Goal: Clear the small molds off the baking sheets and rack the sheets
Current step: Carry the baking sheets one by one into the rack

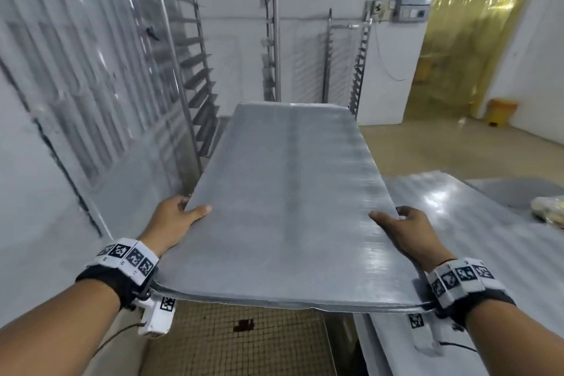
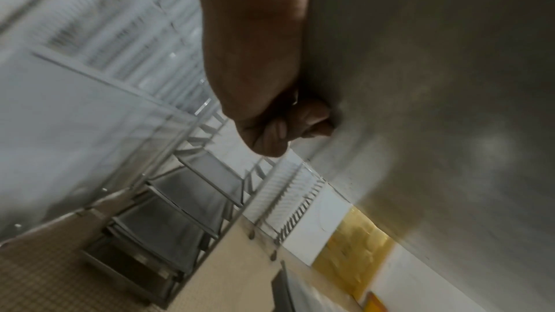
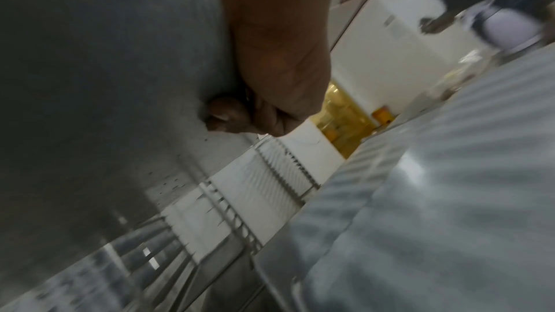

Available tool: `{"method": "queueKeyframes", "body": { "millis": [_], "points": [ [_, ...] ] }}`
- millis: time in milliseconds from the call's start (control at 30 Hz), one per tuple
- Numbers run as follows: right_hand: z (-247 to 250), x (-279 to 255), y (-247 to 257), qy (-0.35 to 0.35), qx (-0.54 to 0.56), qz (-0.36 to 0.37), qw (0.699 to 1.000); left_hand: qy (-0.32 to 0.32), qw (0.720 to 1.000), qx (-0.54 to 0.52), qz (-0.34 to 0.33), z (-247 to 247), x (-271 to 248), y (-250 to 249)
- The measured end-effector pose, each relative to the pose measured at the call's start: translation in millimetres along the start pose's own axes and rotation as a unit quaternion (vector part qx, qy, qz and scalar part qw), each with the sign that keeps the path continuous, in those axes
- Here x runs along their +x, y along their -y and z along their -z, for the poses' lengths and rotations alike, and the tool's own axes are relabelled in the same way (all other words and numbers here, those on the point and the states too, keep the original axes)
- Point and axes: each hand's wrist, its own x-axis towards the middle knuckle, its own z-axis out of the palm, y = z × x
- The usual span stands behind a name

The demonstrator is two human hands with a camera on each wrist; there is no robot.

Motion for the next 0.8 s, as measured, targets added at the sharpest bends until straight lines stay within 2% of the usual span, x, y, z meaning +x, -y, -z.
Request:
{"method": "queueKeyframes", "body": {
  "millis": [200,367,633,800],
  "points": [
    [-77,31,19,0.053,-0.033,0.032,0.998,-0.07,0.997,0.007,0.039,59,5,24],
    [-136,59,43,0.092,-0.015,0.02,0.995,-0.093,0.994,0.012,0.056,100,49,58],
    [-210,118,84,0.071,-0.007,0.045,0.996,-0.101,0.994,0.013,0.035,135,141,62],
    [-238,148,108,0.043,-0.057,0.068,0.995,-0.095,0.995,0.02,0.007,148,189,48]
  ]
}}
